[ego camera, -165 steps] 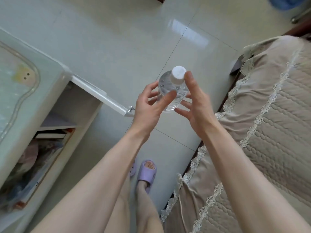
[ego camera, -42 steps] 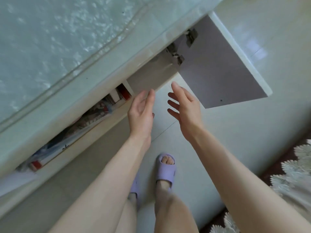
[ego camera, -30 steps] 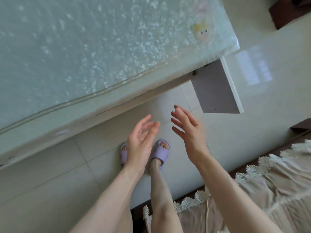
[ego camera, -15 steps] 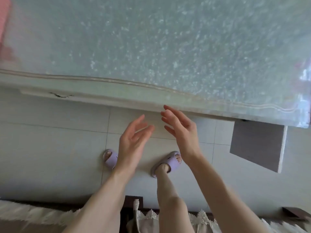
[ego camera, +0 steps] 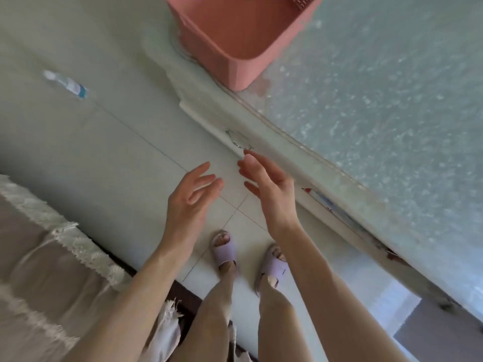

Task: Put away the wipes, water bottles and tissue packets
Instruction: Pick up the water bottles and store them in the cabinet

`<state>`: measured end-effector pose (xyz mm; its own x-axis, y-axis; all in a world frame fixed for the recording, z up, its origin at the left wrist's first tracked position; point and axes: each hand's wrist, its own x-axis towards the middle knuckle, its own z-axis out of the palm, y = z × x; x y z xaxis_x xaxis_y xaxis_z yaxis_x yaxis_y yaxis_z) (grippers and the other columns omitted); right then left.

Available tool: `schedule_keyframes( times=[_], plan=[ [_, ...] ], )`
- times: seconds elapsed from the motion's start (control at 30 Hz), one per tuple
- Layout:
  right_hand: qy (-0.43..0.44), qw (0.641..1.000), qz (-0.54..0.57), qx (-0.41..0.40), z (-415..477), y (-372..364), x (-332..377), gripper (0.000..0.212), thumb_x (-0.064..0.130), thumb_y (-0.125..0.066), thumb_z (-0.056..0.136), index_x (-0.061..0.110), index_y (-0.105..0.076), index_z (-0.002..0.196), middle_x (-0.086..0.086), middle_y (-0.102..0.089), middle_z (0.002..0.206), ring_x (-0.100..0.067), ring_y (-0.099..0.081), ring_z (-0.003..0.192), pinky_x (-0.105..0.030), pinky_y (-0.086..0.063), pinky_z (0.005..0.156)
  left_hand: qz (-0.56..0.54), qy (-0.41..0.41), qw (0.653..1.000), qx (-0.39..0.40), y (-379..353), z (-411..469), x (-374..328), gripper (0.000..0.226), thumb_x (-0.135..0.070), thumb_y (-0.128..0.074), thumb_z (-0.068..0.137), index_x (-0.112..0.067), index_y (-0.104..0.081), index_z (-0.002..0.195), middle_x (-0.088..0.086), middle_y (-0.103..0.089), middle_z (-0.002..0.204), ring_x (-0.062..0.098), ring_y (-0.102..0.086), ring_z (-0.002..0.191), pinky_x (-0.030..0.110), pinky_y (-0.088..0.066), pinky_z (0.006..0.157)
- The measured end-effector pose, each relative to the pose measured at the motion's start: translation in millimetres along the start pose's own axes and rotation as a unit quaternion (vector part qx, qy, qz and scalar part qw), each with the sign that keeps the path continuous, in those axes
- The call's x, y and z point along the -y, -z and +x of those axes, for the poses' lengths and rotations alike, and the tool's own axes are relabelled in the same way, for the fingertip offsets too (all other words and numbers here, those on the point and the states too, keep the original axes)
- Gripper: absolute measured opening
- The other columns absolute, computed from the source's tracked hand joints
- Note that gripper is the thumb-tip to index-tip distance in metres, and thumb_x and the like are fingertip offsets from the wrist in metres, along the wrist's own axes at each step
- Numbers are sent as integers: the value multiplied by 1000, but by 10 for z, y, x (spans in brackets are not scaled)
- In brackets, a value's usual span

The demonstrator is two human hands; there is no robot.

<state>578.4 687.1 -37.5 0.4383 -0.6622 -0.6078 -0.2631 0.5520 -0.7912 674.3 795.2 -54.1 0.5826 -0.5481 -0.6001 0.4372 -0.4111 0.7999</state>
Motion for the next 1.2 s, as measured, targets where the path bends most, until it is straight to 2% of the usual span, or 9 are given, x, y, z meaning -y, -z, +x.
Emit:
schedule_keyframes(
  times=[0.13,0.27,0.43,0.6,0.73,0.8,0.93,1.1,1.2],
  plan=[
    [-3,999,-34,35,281,-616,188,29,46,-66,75,34,-71,102,4,-74,108,-7,-67,105,-34,-50,101,-38,-10,998,-58,473,247,-209,45,-54,-72,65,-44,-64,108,-7,-69,107,6,-64,107,43,-46,103],
    [9,994,-73,84,623,-1272,412,25,45,-66,77,35,-71,99,5,-74,107,-8,-66,106,-36,-49,101,-71,-15,991,-110,994,531,-441,45,-56,-72,64,-46,-63,107,-9,-71,105,4,-64,107,42,-46,103],
    [-3,985,-109,133,1138,-2104,663,24,45,-66,76,37,-71,97,4,-73,110,-9,-66,107,-31,-52,92,-99,-9,981,-166,1613,1041,-755,42,-57,-73,65,-50,-64,105,-13,-71,105,6,-64,108,43,-46,103],
    [-19,969,-160,188,1662,-2896,761,23,47,-67,74,40,-72,95,12,-74,104,-4,-66,105,-33,-49,101,-128,-17,972,-198,2160,1590,-980,40,-56,-73,65,-51,-65,104,-16,-71,104,3,-65,105,40,-49,100],
    [-30,959,-185,212,1993,-3431,743,22,46,-67,73,39,-73,93,8,-74,105,-9,-66,105,-34,-51,97,-169,-12,955,-244,2548,1895,-1051,41,-53,-74,66,-47,-65,104,-12,-72,102,1,-65,103,39,-49,100],
    [-32,951,-204,230,2096,-3694,732,14,43,-69,79,40,-73,92,6,-74,106,-12,-66,106,-37,-50,98,-183,-2,947,-265,2752,1997,-1086,38,-47,-73,69,-45,-64,105,-10,-70,104,0,-65,102,39,-49,100],
    [-35,943,-227,239,2305,-4158,698,9,37,-66,87,41,-73,90,3,-73,107,-16,-66,106,-40,-50,99,-208,8,937,-279,3158,2247,-1125,41,-43,-72,71,-39,-64,111,-11,-70,103,-3,-65,97,34,-49,98],
    [-49,938,-249,236,2560,-4660,643,9,36,-66,88,39,-72,94,5,-73,106,-15,-66,105,-37,-51,97,-228,29,929,-290,3639,2603,-1118,43,-48,-75,66,-40,-65,108,-3,-69,107,14,-64,106,46,-46,103],
    [-63,939,-258,219,2735,-5040,584,9,36,-65,88,37,-71,95,4,-73,107,-17,-66,106,-38,-51,98,-230,52,932,-277,3972,2855,-1048,42,-47,-75,69,-39,-65,109,-5,-70,106,10,-66,102,44,-48,102]
  ],
)
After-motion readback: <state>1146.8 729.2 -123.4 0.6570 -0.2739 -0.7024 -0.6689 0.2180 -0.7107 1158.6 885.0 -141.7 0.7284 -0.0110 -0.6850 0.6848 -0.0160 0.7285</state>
